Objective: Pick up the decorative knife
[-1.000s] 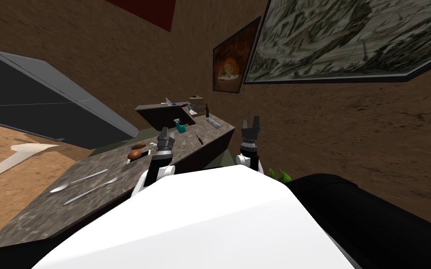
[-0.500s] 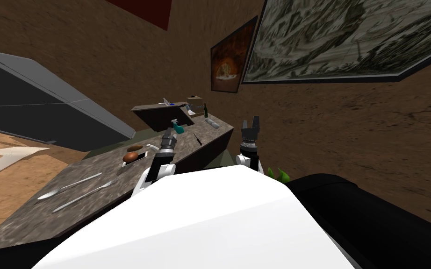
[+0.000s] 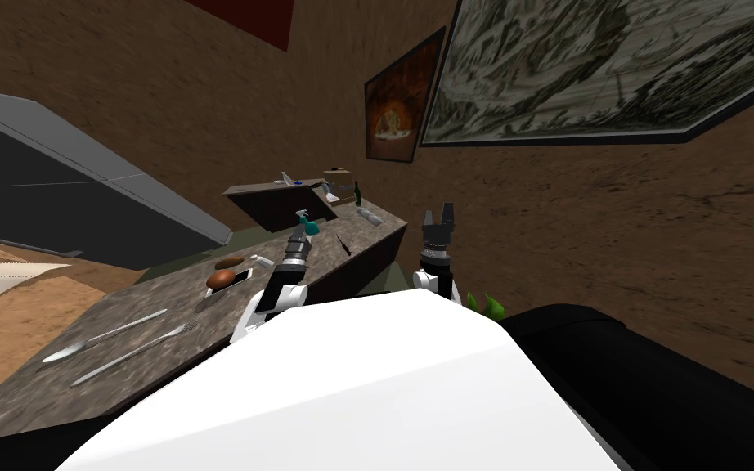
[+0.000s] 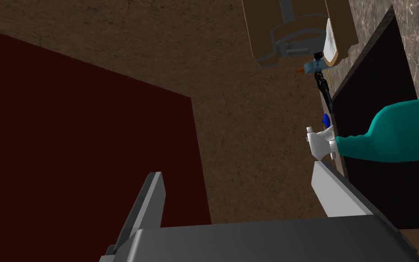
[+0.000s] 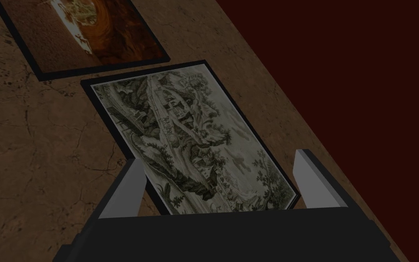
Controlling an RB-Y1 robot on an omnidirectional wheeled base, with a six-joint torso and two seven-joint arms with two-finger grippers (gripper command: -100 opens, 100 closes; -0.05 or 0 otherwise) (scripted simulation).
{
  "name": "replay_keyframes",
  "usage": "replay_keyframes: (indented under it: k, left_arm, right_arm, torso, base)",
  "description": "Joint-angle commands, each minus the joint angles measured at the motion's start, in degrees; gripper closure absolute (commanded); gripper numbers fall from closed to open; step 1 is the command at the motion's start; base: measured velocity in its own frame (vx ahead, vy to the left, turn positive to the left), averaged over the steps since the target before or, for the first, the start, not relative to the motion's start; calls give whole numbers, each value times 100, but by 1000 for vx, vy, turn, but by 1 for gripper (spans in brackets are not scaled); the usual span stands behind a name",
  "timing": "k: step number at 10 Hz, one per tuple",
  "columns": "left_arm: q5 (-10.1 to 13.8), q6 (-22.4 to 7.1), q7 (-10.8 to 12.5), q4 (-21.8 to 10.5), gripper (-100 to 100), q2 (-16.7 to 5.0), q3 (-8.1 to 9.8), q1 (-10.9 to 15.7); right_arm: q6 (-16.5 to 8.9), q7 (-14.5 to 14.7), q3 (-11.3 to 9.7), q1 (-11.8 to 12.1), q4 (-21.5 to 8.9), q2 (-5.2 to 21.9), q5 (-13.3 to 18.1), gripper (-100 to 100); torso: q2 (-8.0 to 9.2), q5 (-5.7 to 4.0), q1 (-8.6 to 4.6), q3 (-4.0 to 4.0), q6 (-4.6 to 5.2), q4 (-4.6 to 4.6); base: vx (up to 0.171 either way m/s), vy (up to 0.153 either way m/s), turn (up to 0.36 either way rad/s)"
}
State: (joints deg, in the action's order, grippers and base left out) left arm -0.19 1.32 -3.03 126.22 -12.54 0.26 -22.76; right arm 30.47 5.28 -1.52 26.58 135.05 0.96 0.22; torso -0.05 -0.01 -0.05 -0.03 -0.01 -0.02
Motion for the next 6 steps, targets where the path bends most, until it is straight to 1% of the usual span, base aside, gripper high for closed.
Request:
replay_keyframes:
  k: [1, 2, 3, 4, 5, 6]
  left_arm:
    - [26, -286, -49, -32, -100, -22, -28, 62]
    - [26, -325, -49, -32, -100, -22, -28, 62]
    - [50, -542, -92, -46, -100, -42, -51, 130]
    - [50, -617, -92, -46, -100, -42, -51, 130]
    - [75, -832, -136, -62, -100, -60, -73, 199]
    - [75, -914, -136, -62, -100, -60, -73, 199]
  right_arm:
    - [0, 0, 0, 0, 0, 0, 0, 0]
    - [0, 0, 0, 0, 0, 0, 0, 0]
    - [0, 0, 0, 0, 0, 0, 0, 0]
    - [0, 0, 0, 0, 0, 0, 0, 0]
    - [0, 0, 0, 0, 0, 0, 0, 0]
    - [0, 0, 0, 0, 0, 0, 0, 0]
  torso:
    - [0, 0, 0, 0, 0, 0]
    - [1, 0, -2, 1, 1, 0]
    - [1, 0, -1, 1, 0, 0]
    - [1, 0, -2, 1, 1, 0]
    - [2, 0, -1, 1, 0, 0]
    - [1, -1, -4, 1, 1, 0]
  base:
    - [9, -19, -37]
    - [10, -16, -23]
    - [9, -18, -48]
    - [9, -15, -23]
    - [12, -21, -41]
    - [11, -18, -19]
